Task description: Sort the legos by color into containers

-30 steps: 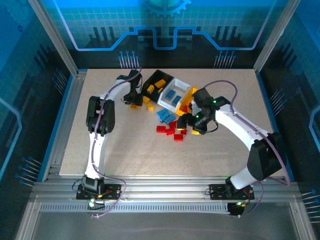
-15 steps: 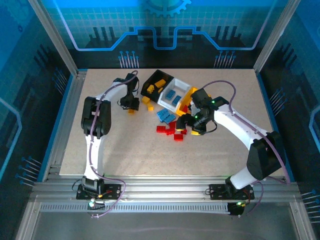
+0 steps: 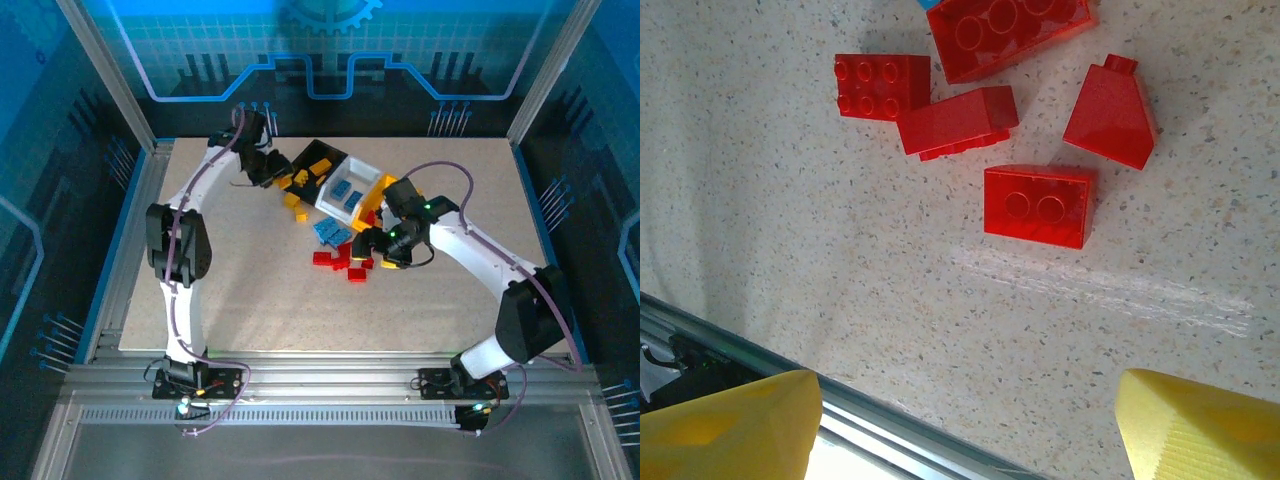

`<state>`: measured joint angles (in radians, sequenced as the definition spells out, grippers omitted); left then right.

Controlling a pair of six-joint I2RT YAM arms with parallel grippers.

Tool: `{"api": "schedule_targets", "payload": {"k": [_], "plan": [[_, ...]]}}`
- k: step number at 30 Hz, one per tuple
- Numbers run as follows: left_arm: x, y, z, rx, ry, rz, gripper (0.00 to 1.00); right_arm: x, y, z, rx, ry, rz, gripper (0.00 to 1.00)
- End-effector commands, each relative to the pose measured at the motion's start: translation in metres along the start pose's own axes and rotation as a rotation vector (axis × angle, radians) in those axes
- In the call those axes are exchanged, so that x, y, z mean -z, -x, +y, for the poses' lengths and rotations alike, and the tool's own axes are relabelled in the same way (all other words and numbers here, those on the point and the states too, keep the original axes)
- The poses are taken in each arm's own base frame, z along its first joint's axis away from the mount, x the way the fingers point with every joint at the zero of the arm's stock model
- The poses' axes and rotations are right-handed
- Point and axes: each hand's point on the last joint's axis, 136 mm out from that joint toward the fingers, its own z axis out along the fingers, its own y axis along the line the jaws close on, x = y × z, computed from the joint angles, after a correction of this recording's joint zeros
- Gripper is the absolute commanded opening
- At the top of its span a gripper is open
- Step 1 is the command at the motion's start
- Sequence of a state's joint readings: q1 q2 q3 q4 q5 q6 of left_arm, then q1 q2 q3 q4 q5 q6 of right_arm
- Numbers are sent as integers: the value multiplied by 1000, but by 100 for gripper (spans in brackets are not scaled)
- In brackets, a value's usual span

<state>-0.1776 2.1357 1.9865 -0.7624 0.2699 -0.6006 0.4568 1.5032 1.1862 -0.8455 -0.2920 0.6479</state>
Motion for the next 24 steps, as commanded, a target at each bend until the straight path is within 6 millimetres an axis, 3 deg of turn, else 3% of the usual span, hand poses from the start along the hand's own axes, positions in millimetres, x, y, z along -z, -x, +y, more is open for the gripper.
{"api": "schedule_targets", "payload": {"k": [1, 6, 10, 13, 17, 19, 24], "plan": [[-19, 14, -31, 137, -158, 30, 29, 12, -2, -2, -2, 19, -35, 79], [-46, 28, -57, 160, -248, 40, 31, 22, -5, -13, -28, 15, -57, 79], [-69, 32, -61, 190, -273, 58, 31, 25, -7, -20, -47, 10, -61, 79], [-81, 34, -60, 219, -290, 63, 39, 25, -7, -22, -52, 7, -60, 79], [-83, 35, -60, 220, -294, 58, 50, 24, -7, -23, -55, 11, -53, 79], [-80, 35, -61, 211, -289, 61, 62, 22, -7, -23, -53, 13, -52, 79], [-62, 27, -54, 155, -221, 67, 64, 20, -2, -20, -47, 29, -47, 79]]}}
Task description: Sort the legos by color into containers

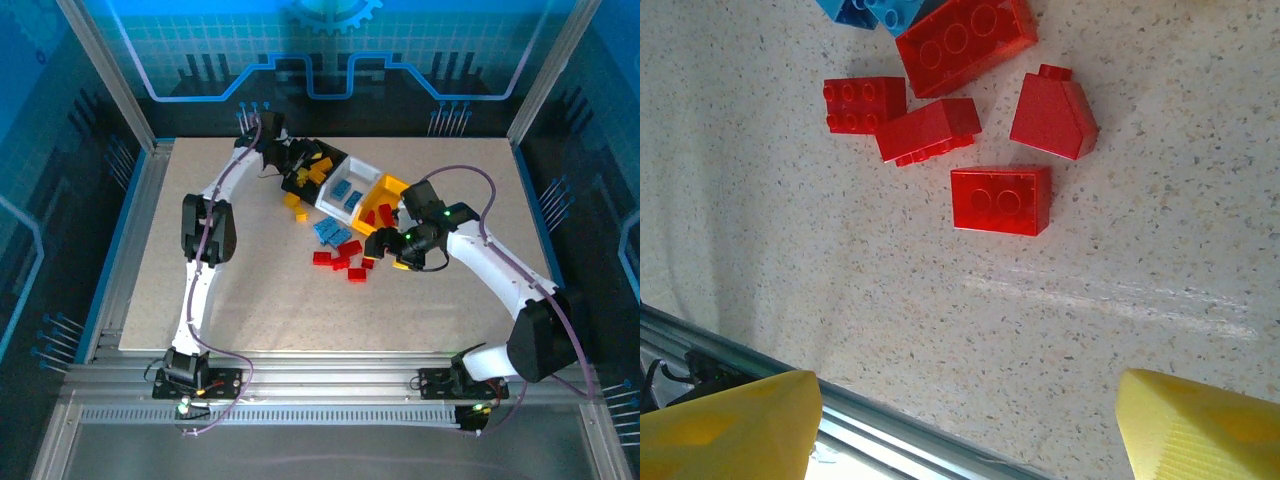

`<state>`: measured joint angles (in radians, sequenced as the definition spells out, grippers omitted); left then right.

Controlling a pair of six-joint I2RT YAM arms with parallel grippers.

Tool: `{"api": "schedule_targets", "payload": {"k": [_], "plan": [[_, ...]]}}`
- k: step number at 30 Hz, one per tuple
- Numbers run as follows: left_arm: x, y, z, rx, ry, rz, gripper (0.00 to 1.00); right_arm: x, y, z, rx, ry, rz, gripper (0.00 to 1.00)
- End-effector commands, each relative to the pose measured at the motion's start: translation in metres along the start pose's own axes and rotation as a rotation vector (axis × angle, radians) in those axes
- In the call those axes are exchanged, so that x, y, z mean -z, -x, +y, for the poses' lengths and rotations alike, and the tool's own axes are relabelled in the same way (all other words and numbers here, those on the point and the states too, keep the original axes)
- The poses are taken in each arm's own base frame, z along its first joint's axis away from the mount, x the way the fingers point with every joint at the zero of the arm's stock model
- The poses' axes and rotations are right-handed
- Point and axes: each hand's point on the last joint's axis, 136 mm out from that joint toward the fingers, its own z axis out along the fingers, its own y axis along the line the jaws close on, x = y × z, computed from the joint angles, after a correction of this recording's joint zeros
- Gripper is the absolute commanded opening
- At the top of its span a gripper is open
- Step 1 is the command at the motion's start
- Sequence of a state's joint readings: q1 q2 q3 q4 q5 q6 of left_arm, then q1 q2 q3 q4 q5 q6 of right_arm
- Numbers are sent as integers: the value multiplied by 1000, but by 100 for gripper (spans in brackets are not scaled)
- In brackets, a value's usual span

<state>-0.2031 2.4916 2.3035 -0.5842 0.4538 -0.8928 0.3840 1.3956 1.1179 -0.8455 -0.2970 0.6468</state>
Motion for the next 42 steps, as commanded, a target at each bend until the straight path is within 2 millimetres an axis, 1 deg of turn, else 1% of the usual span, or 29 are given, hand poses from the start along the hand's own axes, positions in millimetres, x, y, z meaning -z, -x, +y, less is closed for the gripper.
{"api": "schedule_targets", "payload": {"k": [1, 3, 5, 7, 9, 11, 15, 19, 25, 30, 38, 42], "plan": [[32, -10, -17, -73, 22, 5, 64, -1, 0, -1, 3, 13, 15, 79], [48, -17, -13, -114, 73, -7, 64, -1, 2, 0, 7, 20, 12, 79], [63, -26, -2, -150, 150, -15, 64, -2, 2, 0, 8, 27, 17, 79], [76, -38, 12, -197, 246, -10, 63, -4, 2, 0, 9, 35, 21, 79], [87, -51, 30, -259, 369, 4, 64, -5, 3, 1, 11, 41, 24, 79], [90, -63, 44, -308, 457, 25, 64, -6, 4, 1, 15, 46, 25, 79], [82, -84, 62, -344, 541, 71, 63, -7, 5, 3, 22, 53, 31, 79], [72, -91, 72, -335, 584, 84, 61, -6, 4, 3, 25, 58, 30, 79], [58, -92, 84, -346, 647, 107, 60, -3, 0, -2, 20, 56, 25, 79], [43, -94, 94, -335, 659, 126, 59, 1, -1, -7, 8, 55, 19, 79], [28, -91, 94, -328, 649, 125, 59, 2, 1, -8, -1, 50, 19, 78], [24, -92, 99, -323, 661, 133, 59, 2, 2, -8, -2, 48, 18, 78]]}}
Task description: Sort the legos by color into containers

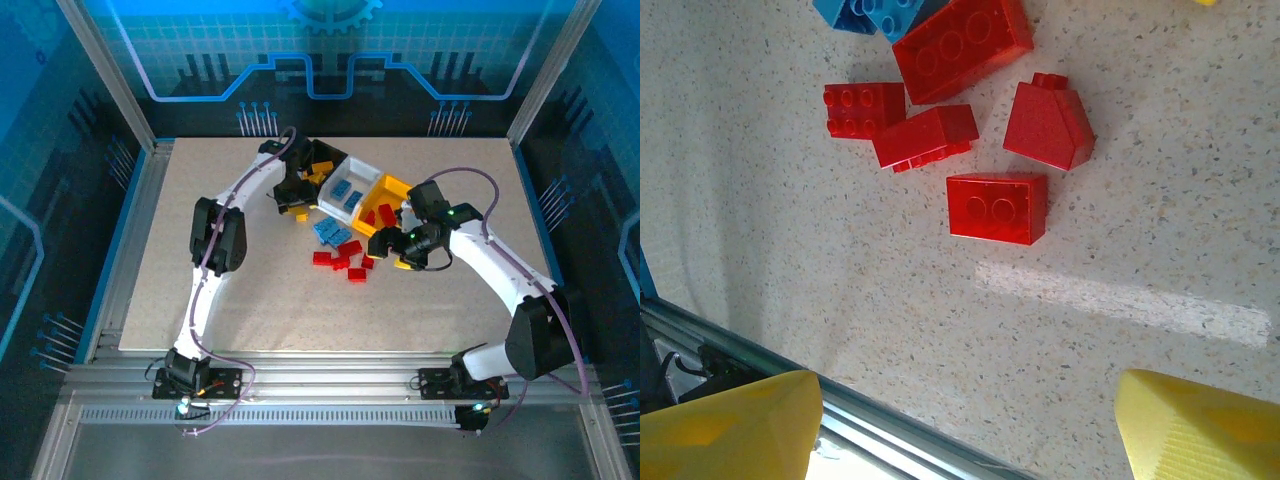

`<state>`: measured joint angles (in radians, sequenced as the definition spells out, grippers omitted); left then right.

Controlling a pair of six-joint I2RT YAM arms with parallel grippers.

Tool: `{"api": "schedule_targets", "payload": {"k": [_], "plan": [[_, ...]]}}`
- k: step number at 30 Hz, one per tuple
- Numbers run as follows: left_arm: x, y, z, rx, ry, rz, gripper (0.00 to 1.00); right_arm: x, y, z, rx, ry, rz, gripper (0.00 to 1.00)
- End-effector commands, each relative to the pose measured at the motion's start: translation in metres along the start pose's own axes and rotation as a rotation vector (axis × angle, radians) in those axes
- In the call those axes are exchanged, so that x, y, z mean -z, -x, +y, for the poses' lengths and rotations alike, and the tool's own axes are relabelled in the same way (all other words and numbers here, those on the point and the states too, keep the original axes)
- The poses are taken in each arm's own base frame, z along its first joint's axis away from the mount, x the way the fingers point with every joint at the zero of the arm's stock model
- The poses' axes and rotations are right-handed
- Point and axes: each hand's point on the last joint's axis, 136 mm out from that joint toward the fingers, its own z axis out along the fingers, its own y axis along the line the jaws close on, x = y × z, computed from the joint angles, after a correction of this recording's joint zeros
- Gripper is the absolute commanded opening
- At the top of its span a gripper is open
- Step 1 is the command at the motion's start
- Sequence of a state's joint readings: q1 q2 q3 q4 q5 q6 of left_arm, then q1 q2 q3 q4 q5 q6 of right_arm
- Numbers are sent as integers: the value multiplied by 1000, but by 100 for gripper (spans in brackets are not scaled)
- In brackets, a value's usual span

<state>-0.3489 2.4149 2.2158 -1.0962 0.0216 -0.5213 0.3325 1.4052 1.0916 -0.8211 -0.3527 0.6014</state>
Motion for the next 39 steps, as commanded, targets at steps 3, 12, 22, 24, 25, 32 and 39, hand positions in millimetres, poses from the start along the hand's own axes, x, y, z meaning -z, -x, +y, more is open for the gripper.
{"api": "schedule_targets", "payload": {"k": [3, 12, 22, 24, 25, 32, 39], "plan": [[-9, -4, 3, -4, 37, 22, 59, 6, -2, 1, 2, 13, 7, 78], [-22, -10, 14, -6, 71, 45, 56, 6, -2, 1, 2, 10, 5, 78], [-27, -19, 23, -5, 92, 61, 47, 6, -3, -1, -7, 11, 3, 78], [-26, -20, 25, -8, 94, 62, 43, 6, -3, 0, -8, 12, 2, 78], [-25, -21, 25, -11, 96, 60, 40, 6, -3, 0, -8, 13, 1, 78], [-18, -26, 32, -27, 109, 57, 33, 5, -3, 1, -12, 20, -2, 78], [-11, -28, 42, -31, 126, 46, 58, 3, -5, 0, -15, 25, 5, 78]]}}
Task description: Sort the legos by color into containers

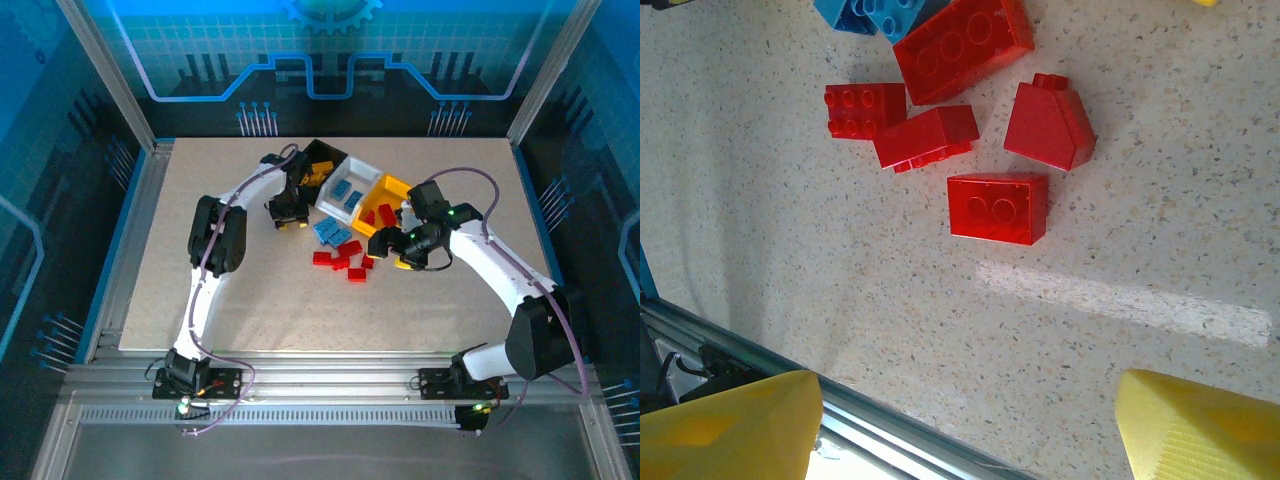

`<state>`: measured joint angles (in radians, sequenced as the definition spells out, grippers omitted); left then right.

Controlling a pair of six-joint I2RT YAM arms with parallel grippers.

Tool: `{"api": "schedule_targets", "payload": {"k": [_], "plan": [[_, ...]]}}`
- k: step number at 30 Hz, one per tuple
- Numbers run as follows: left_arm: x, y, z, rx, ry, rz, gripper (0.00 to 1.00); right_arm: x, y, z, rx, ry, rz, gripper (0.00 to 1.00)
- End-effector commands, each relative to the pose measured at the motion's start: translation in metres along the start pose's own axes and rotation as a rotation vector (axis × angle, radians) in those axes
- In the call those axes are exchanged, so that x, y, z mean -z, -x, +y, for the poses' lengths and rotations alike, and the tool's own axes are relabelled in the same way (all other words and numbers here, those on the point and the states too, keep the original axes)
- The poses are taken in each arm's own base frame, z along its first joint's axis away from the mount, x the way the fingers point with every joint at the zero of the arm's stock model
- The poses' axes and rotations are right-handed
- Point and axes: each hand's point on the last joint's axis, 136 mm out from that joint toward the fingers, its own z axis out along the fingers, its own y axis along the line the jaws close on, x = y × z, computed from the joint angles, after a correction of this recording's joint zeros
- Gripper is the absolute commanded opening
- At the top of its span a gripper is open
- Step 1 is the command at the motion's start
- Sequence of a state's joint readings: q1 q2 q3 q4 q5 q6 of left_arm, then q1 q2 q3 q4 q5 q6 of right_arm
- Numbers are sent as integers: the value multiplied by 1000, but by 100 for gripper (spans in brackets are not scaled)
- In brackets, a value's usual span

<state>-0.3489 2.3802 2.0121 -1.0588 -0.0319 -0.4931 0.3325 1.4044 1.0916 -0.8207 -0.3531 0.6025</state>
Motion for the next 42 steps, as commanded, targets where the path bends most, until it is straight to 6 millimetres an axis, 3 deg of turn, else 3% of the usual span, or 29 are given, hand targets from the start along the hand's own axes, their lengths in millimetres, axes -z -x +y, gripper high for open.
{"api": "schedule_targets", "payload": {"k": [1, 8, 15, 25, 37, 42], "plan": [[19, 3, 9, -12, 9, -33, 59, 3, -5, 0, -16, 25, 7, 78], [18, 24, 19, -7, 7, -46, 60, 2, -6, -1, -24, 20, 13, 78], [18, 45, 3, -13, -56, -72, 62, 2, -4, 1, -30, 15, 17, 78], [6, 52, -1, -21, -62, -65, 66, -1, -4, 4, -25, 0, 33, 78], [1, 51, 7, -12, -38, -61, 40, -2, -6, 5, -18, -9, 38, 78], [4, 44, 11, -11, -31, -55, 36, -1, -6, 5, -15, -11, 37, 78]]}}
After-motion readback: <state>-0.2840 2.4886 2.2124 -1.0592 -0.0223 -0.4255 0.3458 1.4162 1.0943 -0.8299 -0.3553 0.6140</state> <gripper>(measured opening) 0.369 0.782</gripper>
